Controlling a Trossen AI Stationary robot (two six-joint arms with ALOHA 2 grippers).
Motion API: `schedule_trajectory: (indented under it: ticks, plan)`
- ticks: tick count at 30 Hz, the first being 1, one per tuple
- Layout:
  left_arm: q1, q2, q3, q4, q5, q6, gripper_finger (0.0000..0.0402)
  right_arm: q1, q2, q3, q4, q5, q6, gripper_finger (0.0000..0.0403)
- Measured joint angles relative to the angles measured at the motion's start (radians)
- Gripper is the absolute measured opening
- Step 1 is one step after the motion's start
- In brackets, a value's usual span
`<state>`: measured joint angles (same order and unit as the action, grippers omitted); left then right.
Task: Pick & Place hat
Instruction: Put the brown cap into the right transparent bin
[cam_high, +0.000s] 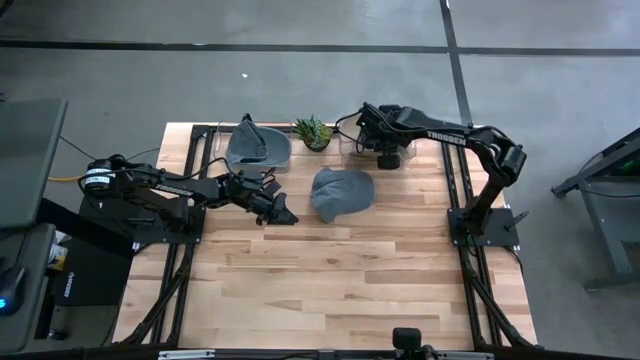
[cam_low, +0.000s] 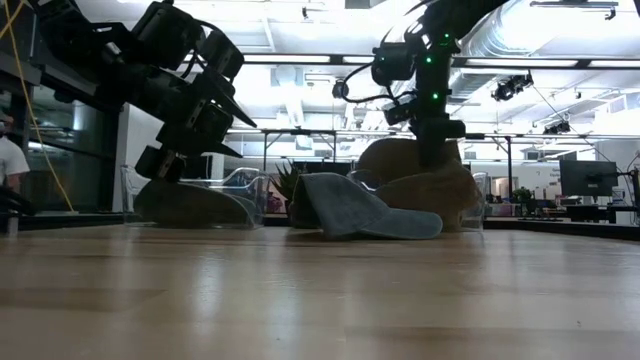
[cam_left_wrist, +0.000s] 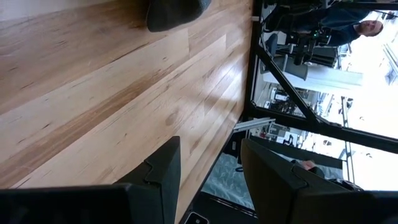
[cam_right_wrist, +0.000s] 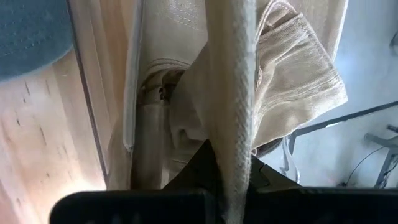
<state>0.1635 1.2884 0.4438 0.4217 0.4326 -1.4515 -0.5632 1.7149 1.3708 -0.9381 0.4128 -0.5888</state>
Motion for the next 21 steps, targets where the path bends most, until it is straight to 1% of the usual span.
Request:
schedule_trajectory:
  ticks: [4,7,11,14,17,21]
  plan:
    - [0.0,0.0,0.0,0.0,-0.001,0.004,0.0147,-0.001,0.0,0.0,0.012,0.046,-0.031,0.0008]
    - [0.0,0.0,0.0,0.0,-0.001,0.007,0.0147,-0.006,0.0,0.0,-0.004,0.05,-0.033,0.001]
    - [0.0,0.0,0.0,0.0,0.0,0.007,0.0147,-0.005,0.0,0.0,-0.043,0.091,-0.024,0.0042]
    - [0.0,0.0,0.0,0.0,0.0,0.007,0.0147,-0.006,0.0,0.0,-0.084,0.087,-0.019,0.0065]
    - [0.0,0.0,0.0,0.0,0.003,0.007,0.0147,-0.006,0.0,0.0,-0.103,0.071,-0.019,0.0075]
    - [0.0,0.0,0.0,-0.001,0.004,0.007,0.0147,-0.003,0.0,0.0,-0.104,0.076,0.014,0.0078]
